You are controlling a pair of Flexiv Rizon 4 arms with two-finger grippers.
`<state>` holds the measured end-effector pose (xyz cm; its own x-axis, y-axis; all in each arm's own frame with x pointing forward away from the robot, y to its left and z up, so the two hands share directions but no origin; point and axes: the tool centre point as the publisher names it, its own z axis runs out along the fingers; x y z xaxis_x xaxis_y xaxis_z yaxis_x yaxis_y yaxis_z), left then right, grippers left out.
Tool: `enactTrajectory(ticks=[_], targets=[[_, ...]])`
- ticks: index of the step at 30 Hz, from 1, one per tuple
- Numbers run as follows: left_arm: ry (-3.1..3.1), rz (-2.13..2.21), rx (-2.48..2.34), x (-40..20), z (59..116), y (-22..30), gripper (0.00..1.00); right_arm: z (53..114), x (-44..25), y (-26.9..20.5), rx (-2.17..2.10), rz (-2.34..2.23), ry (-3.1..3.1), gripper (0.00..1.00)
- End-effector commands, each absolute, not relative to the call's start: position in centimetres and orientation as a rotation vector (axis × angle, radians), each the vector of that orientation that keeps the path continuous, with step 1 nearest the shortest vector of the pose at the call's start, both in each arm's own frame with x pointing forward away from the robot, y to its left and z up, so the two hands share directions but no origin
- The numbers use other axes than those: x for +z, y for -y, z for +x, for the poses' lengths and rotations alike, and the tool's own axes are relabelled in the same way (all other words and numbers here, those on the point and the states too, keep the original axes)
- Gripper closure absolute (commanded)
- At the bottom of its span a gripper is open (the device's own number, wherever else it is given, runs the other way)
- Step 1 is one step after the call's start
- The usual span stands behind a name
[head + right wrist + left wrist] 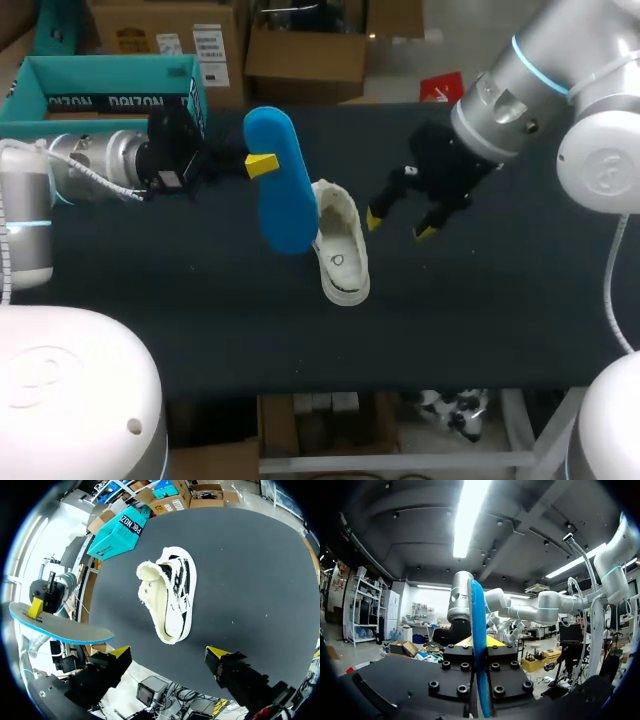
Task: Open the shoe tongue, take the insole out of the shoe, put the insole back into the shoe, and pack the shoe into the shoebox
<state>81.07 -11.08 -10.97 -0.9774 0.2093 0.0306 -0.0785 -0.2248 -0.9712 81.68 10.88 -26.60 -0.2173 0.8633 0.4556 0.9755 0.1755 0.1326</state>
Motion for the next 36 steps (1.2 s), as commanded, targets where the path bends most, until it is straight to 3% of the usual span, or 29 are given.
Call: enactTrajectory(ticks=[1,9,17,30,36], targets=[[1.827,-0.044,2.346,-10.9,80.8,12.1,1.0,81.7,-26.6,-10.9,-0.581,-1.76,2.178,0.0],[1.831,-0.037,2.345,-10.7,80.8,12.1,1.0,81.7,-26.6,-10.9,-0.581,-1.76,2.178,0.0],[1.831,-0.037,2.345,-10.7,80.8,12.1,1.0,80.7,-26.7,-9.0,-0.652,-1.98,1.542,0.0],[1.831,-0.037,2.345,-10.7,80.8,12.1,1.0,80.2,-26.4,-9.7,-0.645,-2.017,1.611,0.0],[1.831,-0.037,2.345,-10.7,80.8,12.1,1.0,81.4,-25.9,-9.1,-0.606,-1.88,0.956,0.0]])
